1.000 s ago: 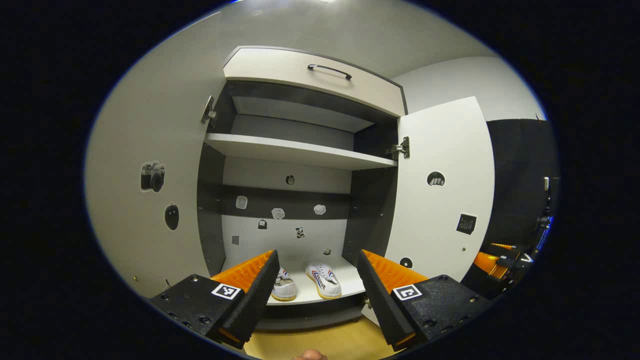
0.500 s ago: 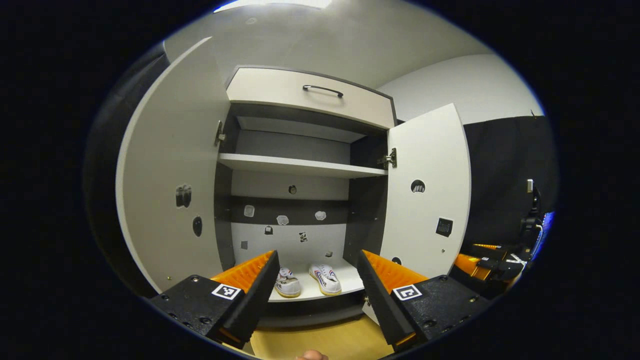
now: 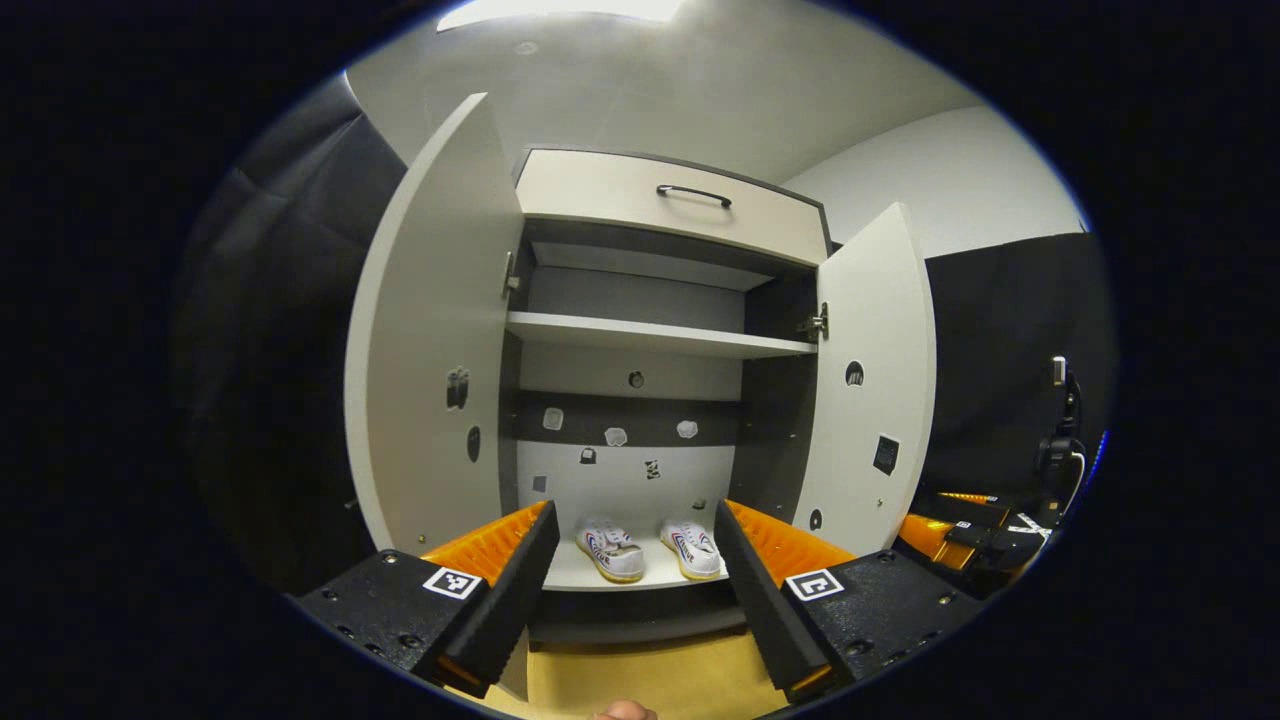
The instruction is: Grab one shoe with the right hand and put it into the shoe cabinet, grab the other shoe with the left hand and put it into the shoe cabinet; then close the right door with the right hand and the left door with the left hand.
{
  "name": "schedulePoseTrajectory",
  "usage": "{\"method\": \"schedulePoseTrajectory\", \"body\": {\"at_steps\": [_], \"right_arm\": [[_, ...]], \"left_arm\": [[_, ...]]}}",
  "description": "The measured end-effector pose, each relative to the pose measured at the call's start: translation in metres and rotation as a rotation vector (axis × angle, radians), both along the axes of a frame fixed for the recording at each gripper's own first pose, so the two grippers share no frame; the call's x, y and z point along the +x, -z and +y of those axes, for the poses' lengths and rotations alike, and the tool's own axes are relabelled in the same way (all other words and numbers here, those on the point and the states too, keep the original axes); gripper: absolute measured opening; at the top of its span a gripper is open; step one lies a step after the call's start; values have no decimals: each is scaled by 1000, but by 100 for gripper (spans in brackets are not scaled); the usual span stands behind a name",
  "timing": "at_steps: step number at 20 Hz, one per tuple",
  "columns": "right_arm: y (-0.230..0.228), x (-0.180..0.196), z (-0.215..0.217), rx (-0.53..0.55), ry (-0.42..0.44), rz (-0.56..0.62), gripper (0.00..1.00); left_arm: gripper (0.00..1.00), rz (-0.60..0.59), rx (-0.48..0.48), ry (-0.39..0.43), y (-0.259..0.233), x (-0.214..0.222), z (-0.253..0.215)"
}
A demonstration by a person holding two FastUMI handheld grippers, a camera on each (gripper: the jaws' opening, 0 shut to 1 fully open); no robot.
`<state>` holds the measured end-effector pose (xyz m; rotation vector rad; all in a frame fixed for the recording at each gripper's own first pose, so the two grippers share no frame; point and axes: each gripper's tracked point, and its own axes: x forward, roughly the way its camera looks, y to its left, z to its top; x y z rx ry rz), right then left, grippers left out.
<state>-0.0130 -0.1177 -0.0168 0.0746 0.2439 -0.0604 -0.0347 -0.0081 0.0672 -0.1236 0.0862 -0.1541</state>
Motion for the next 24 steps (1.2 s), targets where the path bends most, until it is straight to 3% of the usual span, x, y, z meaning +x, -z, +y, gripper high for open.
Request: {"method": "schedulePoseTrajectory", "body": {"at_steps": [7, 8, 10, 12, 13, 14, 15, 16, 18, 19, 21, 22, 24], "right_arm": [[4, 21, 44, 20, -87, 4, 98], [4, 23, 54, 22, -106, 6, 92], [8, 31, 71, 33, -135, 6, 97], [7, 36, 88, 40, -159, 2, 97], [6, 39, 95, 44, -167, -1, 92], [5, 41, 102, 48, -178, -3, 92], [4, 42, 109, 54, -190, -5, 97], [4, 42, 115, 59, -199, -5, 97], [2, 45, 124, 65, -214, -8, 97], [2, 47, 128, 69, -219, -9, 97], [1, 51, 136, 76, -228, -12, 97], [-1, 52, 139, 78, -231, -10, 97], [-2, 54, 141, 80, -229, -14, 97]], "left_arm": [[94, -25, 17, -91, -8, -12, 39], [94, -23, 18, -104, -9, -14, 46], [94, -19, 19, -129, -9, -18, 58], [94, -16, 23, -155, -8, -21, 71], [94, -14, 27, -170, -8, -23, 78], [89, -14, 31, -184, -8, -25, 84], [89, -13, 34, -200, -8, -26, 91], [94, -12, 37, -216, -8, -28, 99], [94, -5, 42, -249, -6, -34, 115], [89, 0, 44, -265, -4, -34, 122], [89, 7, 47, -296, -2, -36, 138], [94, 13, 49, -311, 0, -38, 146], [94, 18, 54, -338, 2, -40, 159]]}}
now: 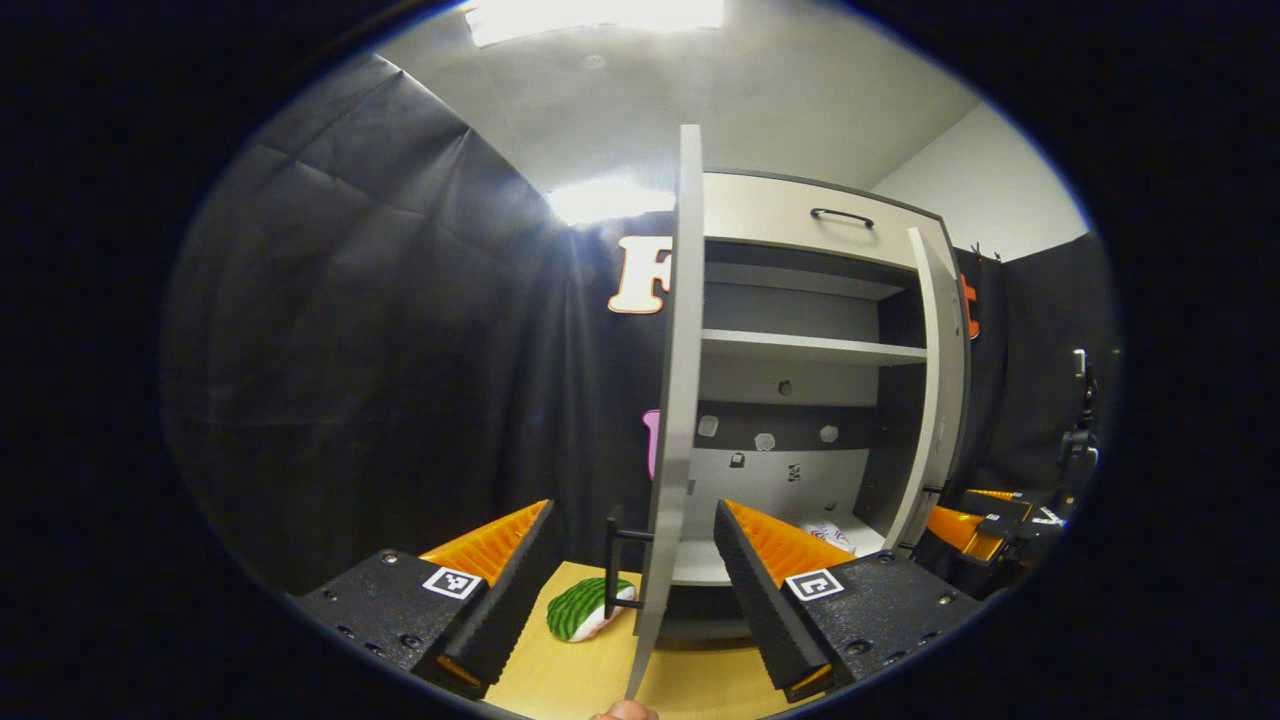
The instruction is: Grab one shoe with the right hand and put it into the shoe cabinet, grab the other shoe with the left hand and put it into the shoe cabinet; then close the right door with the right hand and the left door with the left hand.
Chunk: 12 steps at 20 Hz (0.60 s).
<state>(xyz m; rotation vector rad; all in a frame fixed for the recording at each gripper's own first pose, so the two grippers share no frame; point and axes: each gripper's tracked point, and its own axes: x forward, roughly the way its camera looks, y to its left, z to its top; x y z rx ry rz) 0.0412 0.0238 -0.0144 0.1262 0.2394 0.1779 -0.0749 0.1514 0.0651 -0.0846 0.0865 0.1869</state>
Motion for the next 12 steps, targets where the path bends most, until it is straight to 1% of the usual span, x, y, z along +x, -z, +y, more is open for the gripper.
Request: {"method": "schedulePoseTrajectory", "body": {"at_steps": [5, 7, 8, 9, 12], "right_arm": [[3, 1, -1, 0, 21, 11, 97], [3, 1, -2, 2, 29, 13, 97], [3, 2, -3, 2, 34, 13, 100], [4, 1, -4, 1, 37, 15, 97], [6, 2, -5, 2, 43, 20, 97]], "left_arm": [[95, 31, -1, -49, 15, 4, 30], [95, 46, -6, -49, 20, 7, 34], [95, 55, -7, -47, 24, 9, 34], [95, 60, -8, -42, 28, 12, 34], [95, 78, -1, -29, 30, 12, 35]]}}
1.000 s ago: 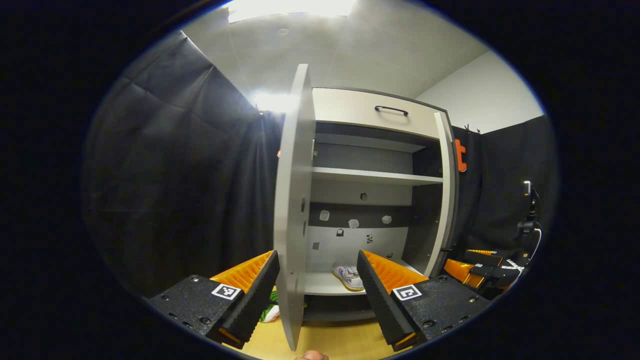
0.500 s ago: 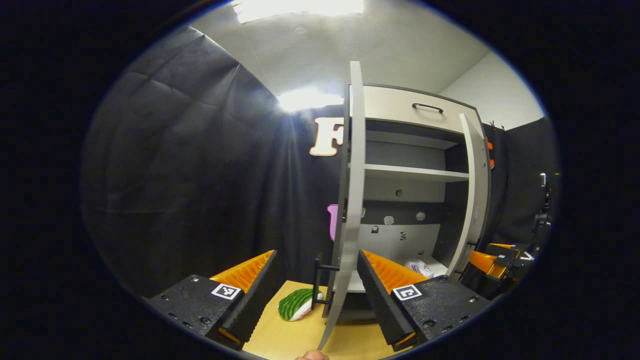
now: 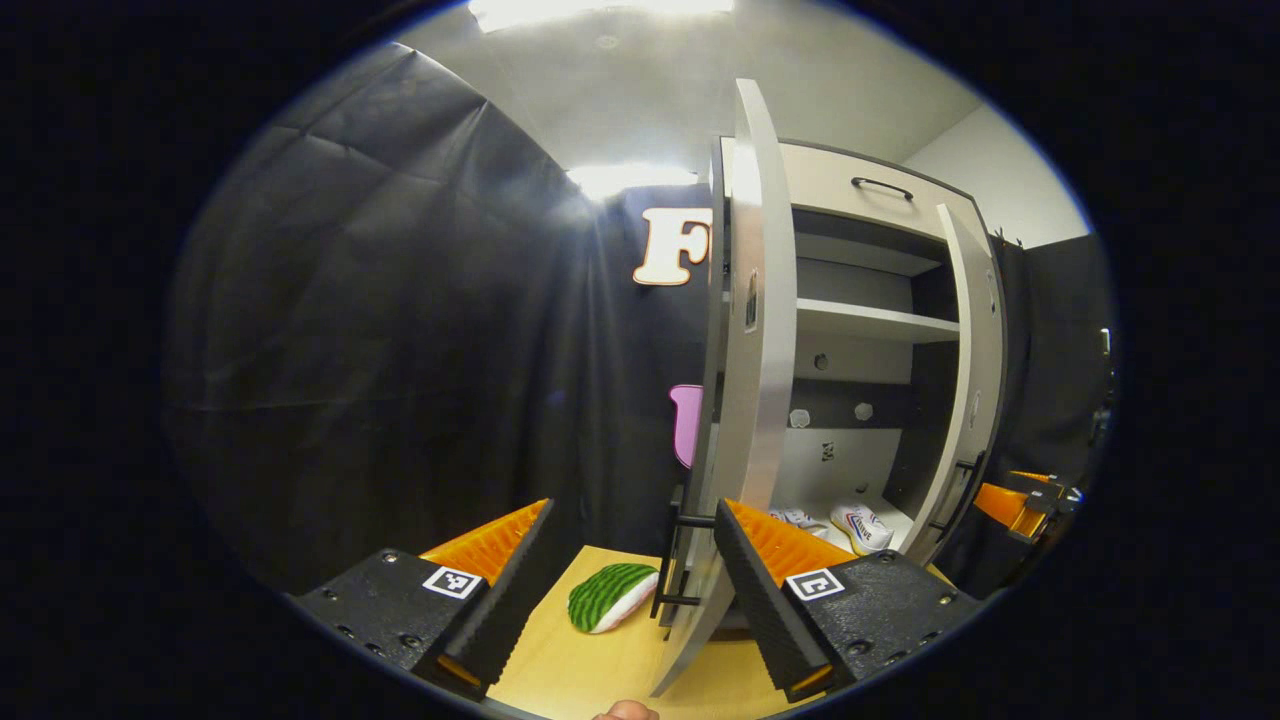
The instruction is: Grab one shoe with the right hand and put it into the shoe cabinet, grab the other shoe with the left hand and put it into the shoe cabinet; then close the right door with the right hand and the left door with the left hand.
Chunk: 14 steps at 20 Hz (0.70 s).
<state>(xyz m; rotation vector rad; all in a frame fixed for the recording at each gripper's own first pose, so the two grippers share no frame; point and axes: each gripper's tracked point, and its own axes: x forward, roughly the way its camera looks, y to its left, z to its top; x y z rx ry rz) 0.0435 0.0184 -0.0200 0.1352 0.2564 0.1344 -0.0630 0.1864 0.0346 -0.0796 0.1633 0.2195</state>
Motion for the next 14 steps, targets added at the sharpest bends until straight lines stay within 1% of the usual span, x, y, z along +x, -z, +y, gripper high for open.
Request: {"method": "schedulePoseTrajectory", "body": {"at_steps": [1, 2, 3, 4, 5, 6, 8, 9, 10, 14], "right_arm": [[1, 0, -1, 1, 0, 2, 97], [1, 0, 0, 3, 0, 2, 97], [1, -1, -1, 5, -2, 3, 97], [1, 0, -1, 8, -4, 2, 97], [1, 0, -1, 11, -5, 0, 97], [0, 0, 0, 14, -8, -2, 97], [0, -1, 0, 19, -13, -5, 97], [0, -1, 0, 19, -14, -6, 97], [0, -1, 0, 19, -16, -3, 97], [-1, -6, -3, 23, -10, -3, 97]], "left_arm": [[95, 3, 12, 5, 1, 5, -3], [89, 3, 17, 12, 2, 6, -6], [89, 6, 12, 18, 2, 6, -7], [94, 2, -2, 27, 2, 6, -9], [89, 0, -21, 34, 0, 5, -9], [93, 1, -43, 40, 1, 6, -12], [93, -2, -74, 53, 4, 8, -19], [87, -4, -79, 64, 3, 8, -21], [93, -2, -79, 79, 3, 9, -24], [92, -4, -94, 167, 3, 17, -58]]}}
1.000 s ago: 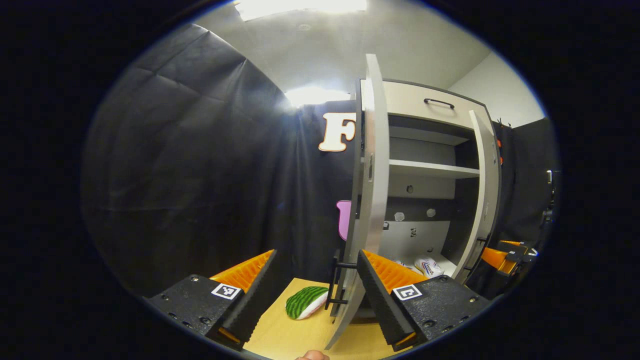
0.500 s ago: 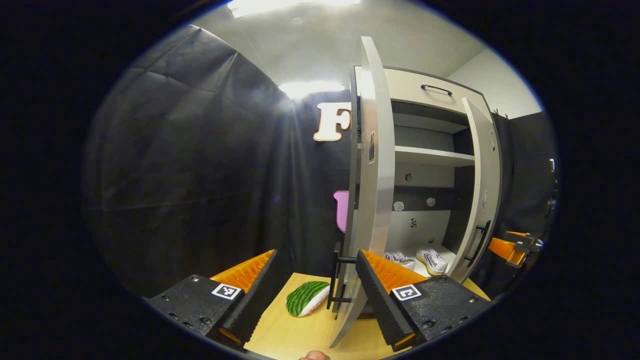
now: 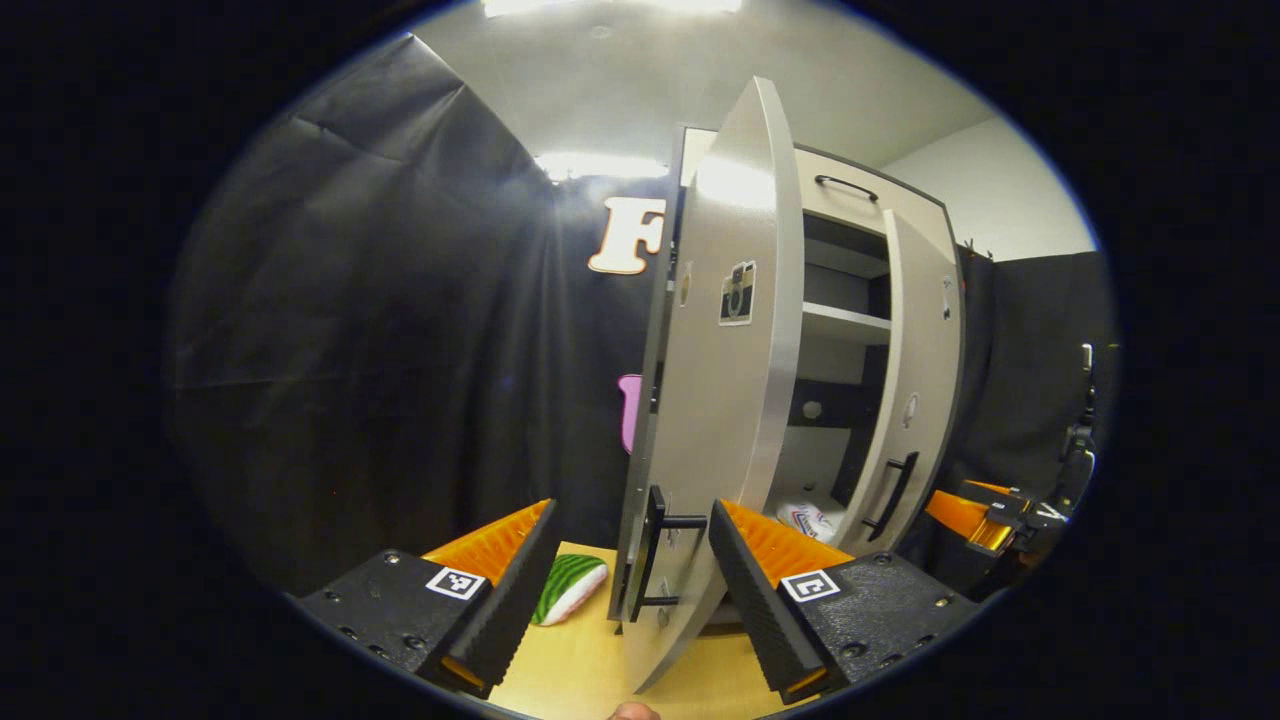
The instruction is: Grab one shoe with the right hand and put it into the shoe cabinet, grab the other shoe with the left hand and put it into the shoe cabinet; then close the right door with the right hand and the left door with the left hand.
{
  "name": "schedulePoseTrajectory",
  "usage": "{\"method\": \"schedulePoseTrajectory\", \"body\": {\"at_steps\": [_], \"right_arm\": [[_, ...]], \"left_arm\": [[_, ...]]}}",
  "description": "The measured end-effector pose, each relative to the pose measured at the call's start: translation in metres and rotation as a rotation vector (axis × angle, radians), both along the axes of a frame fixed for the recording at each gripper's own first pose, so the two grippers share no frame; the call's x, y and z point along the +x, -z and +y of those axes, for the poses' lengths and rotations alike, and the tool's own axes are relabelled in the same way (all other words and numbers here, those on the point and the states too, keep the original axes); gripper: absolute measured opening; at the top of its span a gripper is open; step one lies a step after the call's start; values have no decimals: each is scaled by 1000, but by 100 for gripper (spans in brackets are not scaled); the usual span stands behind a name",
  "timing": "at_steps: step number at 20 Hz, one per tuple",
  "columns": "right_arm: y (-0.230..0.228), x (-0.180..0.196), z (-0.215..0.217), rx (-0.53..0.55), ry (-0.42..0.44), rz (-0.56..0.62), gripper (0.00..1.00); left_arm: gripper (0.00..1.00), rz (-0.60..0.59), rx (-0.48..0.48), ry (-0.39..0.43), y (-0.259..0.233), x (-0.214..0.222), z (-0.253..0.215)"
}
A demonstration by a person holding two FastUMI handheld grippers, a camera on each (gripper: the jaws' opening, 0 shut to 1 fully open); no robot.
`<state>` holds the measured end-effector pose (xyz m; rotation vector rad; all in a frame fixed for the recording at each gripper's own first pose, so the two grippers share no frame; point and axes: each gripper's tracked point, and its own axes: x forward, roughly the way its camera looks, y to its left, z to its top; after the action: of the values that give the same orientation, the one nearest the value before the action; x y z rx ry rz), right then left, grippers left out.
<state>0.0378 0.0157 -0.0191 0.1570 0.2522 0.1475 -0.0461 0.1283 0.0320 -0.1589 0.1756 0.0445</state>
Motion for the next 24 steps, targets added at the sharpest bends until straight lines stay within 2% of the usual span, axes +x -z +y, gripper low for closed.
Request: {"method": "schedulePoseTrajectory", "body": {"at_steps": [4, 5, 6, 8, 9, 12, 13, 19, 20, 21, 24], "right_arm": [[-3, -10, -8, 0, 19, -5, 97], [-3, -12, -11, -1, 25, -7, 97], [-4, -13, -14, -3, 32, -7, 97], [-4, -17, -18, -6, 43, -6, 97], [-5, -18, -21, -7, 49, -6, 97], [-7, -23, -30, -10, 72, -11, 97], [-9, -23, -33, -10, 81, -13, 98], [-14, -33, -56, -22, 142, -23, 97], [-15, -34, -59, -22, 150, -23, 97], [-15, -34, -62, -21, 157, -24, 98], [-16, -34, -69, -23, 168, -24, 98]], "left_arm": [[92, -8, -2, 87, 0, 16, -39], [87, -11, 7, 105, 1, 20, -45], [92, -17, 9, 120, 0, 25, -53], [92, -21, -4, 152, 3, 33, -68], [87, -24, -14, 172, 4, 39, -73], [87, -36, -33, 228, 4, 51, -94], [92, -40, -32, 240, 4, 52, -97], [92, -49, -11, 296, 5, 55, -106], [87, -47, -15, 306, 5, 54, -108], [92, -46, -18, 314, 6, 55, -112], [92, -45, -15, 324, 6, 57, -116]]}}
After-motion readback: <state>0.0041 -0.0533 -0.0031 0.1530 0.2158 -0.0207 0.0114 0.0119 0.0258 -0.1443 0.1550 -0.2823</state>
